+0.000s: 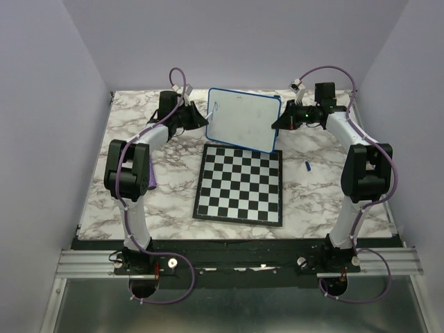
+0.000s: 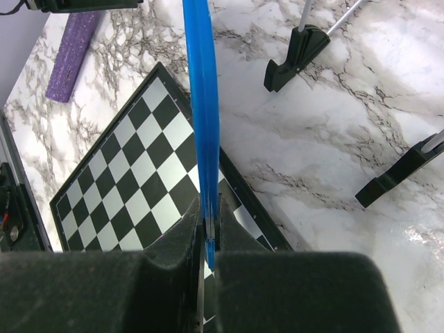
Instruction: Write a sentence on the whiteboard
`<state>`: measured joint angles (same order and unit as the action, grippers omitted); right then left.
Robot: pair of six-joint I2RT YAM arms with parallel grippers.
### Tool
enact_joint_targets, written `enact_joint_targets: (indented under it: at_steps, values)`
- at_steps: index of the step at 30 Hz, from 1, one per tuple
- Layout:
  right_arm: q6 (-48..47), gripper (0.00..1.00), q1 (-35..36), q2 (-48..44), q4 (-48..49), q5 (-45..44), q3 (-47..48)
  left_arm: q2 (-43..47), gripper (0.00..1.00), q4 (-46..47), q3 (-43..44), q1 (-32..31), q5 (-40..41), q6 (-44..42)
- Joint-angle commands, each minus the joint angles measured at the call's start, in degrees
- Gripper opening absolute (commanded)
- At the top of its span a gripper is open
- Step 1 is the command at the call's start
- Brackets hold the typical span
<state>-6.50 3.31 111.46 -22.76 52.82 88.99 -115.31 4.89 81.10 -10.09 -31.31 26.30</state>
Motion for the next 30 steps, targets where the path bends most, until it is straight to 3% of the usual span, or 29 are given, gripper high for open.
enact_joint_targets:
  at_steps: [1,30]
  values:
    - [-1.3,0.00,0.3,1.0,-0.1,1.1,0.8,-0.6,0.00,-0.4,0.9,0.0,-0.5,-0.6]
    - [-1.3,0.00,0.3,1.3,-0.2,1.1,1.0,1.7,0.00,0.4,-3.0,-1.4,-6.7,-0.3]
